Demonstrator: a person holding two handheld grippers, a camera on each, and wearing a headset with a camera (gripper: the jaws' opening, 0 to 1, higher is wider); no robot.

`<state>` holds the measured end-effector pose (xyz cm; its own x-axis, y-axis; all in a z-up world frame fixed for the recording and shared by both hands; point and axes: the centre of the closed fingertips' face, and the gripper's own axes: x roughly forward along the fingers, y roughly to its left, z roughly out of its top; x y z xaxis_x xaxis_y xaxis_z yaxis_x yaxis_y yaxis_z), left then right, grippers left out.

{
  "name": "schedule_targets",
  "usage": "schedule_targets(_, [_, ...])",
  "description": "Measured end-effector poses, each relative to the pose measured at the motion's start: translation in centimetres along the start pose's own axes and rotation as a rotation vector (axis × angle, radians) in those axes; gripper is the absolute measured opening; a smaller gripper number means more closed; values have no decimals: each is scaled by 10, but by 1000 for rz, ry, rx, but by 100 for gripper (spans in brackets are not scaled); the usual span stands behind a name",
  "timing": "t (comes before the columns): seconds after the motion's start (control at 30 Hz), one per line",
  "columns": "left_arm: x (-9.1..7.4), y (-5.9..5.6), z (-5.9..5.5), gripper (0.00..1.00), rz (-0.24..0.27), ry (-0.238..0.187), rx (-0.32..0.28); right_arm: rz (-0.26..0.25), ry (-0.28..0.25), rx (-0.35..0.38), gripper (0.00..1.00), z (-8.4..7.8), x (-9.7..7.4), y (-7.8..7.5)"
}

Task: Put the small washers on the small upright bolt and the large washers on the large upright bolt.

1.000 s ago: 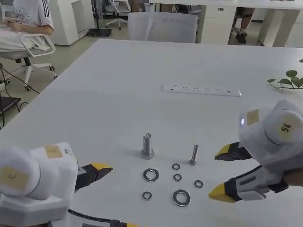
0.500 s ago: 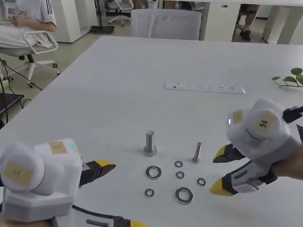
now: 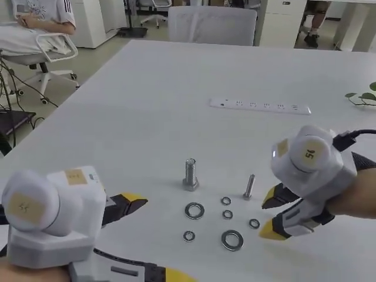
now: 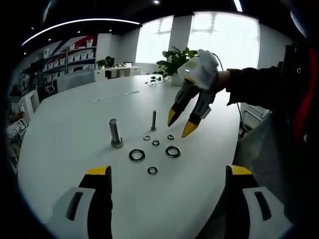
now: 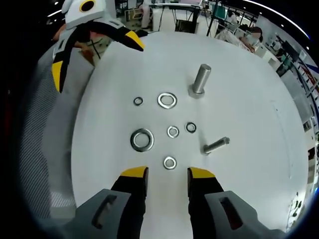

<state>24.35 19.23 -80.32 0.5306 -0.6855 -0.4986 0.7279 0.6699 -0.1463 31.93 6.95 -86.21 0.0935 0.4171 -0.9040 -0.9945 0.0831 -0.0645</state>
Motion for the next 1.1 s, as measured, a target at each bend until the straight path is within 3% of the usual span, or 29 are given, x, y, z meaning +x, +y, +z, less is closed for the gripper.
schedule_targets(1.1, [-4, 1, 13, 95, 6, -55, 5, 31, 71, -34, 20, -1, 16, -2])
